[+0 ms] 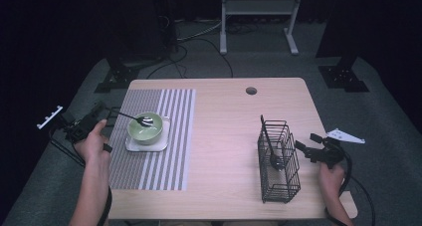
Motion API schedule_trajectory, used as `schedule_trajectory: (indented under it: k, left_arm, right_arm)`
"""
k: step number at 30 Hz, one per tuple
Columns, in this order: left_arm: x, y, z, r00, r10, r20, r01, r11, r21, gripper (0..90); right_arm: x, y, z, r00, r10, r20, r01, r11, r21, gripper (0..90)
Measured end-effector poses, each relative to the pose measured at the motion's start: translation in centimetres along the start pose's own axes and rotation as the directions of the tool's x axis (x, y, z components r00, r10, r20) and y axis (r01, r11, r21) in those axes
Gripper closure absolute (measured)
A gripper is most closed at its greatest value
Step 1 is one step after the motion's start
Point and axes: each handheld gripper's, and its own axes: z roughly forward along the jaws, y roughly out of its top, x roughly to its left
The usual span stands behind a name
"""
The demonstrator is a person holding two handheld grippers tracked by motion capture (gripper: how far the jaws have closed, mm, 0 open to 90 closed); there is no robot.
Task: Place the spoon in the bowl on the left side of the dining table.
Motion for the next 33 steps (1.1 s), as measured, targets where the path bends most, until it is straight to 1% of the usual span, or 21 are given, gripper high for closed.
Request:
schedule_trajectory:
  k: [1, 11, 21, 33]
  left_arm:
    - [0.1, 0.0, 0.0, 1.0, 0.004, -0.003, -0.004, 1.0, 0.002, 89.1]
    - [1.2, -0.4, 0.1, 0.9995, -0.004, -0.031, 0.004, 1.0, 0.007, 89.0]
    - [2.5, -0.9, 0.1, 0.9973, -0.013, -0.073, 0.014, 0.9998, 0.011, 89.0]
    - [2.7, -1.7, 0.6, 0.9958, 0.001, -0.091, 0.002, 0.9996, 0.029, 89.0]
  right_arm:
    - [0.0, 0.0, 0.0, 1.0, 0.001, 0.0, -0.001, 1.0, 0.001, 13.1]
    - [0.0, 0.0, 0.0, 1.0, 0.0, -0.001, 0.0, 1.0, 0.002, 13.1]
    - [0.0, 0.0, 0.0, 1.0, 0.001, 0.0, -0.001, 1.0, 0.002, 13.1]
    - [0.0, 0.0, 0.0, 1.0, 0.003, -0.001, -0.003, 1.0, 0.002, 13.1]
